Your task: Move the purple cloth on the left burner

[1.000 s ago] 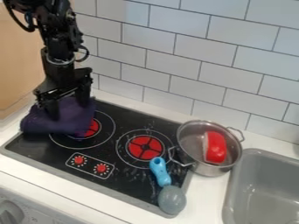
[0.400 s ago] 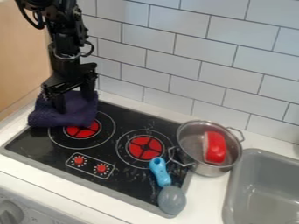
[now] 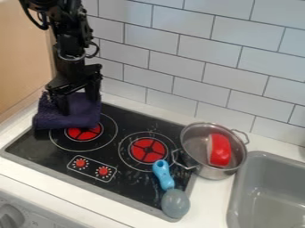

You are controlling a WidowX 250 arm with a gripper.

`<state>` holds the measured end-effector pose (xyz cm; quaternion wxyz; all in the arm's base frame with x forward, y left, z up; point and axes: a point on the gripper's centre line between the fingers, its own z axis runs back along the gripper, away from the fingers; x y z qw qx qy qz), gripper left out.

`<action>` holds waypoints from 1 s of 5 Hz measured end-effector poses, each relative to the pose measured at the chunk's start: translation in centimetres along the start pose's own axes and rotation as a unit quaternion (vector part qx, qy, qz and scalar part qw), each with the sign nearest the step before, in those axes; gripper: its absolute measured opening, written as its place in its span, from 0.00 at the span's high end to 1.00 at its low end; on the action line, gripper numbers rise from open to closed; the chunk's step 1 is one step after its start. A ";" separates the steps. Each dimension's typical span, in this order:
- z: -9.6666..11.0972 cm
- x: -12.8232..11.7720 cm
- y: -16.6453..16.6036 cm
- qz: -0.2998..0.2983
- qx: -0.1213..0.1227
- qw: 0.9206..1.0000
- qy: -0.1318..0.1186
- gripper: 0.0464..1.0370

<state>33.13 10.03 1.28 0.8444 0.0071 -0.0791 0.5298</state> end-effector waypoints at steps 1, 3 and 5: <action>1.3 -0.5 -1.1 -0.020 -0.016 1.000 -0.009 0.04; 4.1 -0.2 -1.5 -0.023 -0.034 0.999 -0.033 0.04; 5.6 -0.5 -1.6 -0.022 -0.044 0.998 -0.041 0.04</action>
